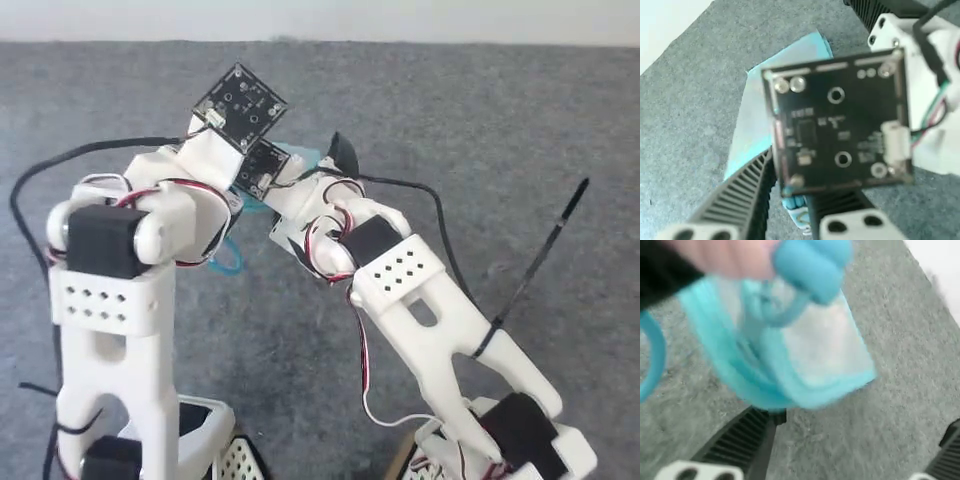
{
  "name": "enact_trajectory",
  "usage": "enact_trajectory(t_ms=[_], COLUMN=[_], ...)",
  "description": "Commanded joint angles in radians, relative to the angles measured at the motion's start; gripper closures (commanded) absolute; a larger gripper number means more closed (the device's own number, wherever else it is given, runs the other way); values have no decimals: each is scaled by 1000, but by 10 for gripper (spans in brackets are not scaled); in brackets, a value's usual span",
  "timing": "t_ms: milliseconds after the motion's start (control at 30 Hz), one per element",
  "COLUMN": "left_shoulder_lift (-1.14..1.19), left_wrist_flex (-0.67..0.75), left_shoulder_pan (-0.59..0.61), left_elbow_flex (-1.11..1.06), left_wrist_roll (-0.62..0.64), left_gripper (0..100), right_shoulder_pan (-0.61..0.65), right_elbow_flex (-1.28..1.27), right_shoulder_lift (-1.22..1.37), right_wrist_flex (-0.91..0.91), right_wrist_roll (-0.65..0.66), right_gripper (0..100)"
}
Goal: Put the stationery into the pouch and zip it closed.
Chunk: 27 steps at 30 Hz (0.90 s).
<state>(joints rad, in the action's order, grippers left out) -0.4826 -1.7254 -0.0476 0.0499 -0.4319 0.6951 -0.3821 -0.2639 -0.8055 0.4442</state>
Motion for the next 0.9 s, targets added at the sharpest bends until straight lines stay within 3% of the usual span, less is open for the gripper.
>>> enact_trajectory(t_ms=[0,333,867], left_shoulder_lift=[-44,-44,-43], left_wrist_flex=[-31,-29,-26], left_shoulder_pan=[-9,-18,-43], left_elbow_flex=[10,7,-21], left_wrist_roll=[-14,-12,-14], left_gripper=[991,991,991], right_shoulder_pan=[-22,-30,-15], right_elbow_flex=[87,239,330], right_shoulder_lift=[-13,50,188], right_wrist_flex=[-44,-205,-208], right_wrist_roll=[-20,-80,-75], right_gripper=[549,549,549])
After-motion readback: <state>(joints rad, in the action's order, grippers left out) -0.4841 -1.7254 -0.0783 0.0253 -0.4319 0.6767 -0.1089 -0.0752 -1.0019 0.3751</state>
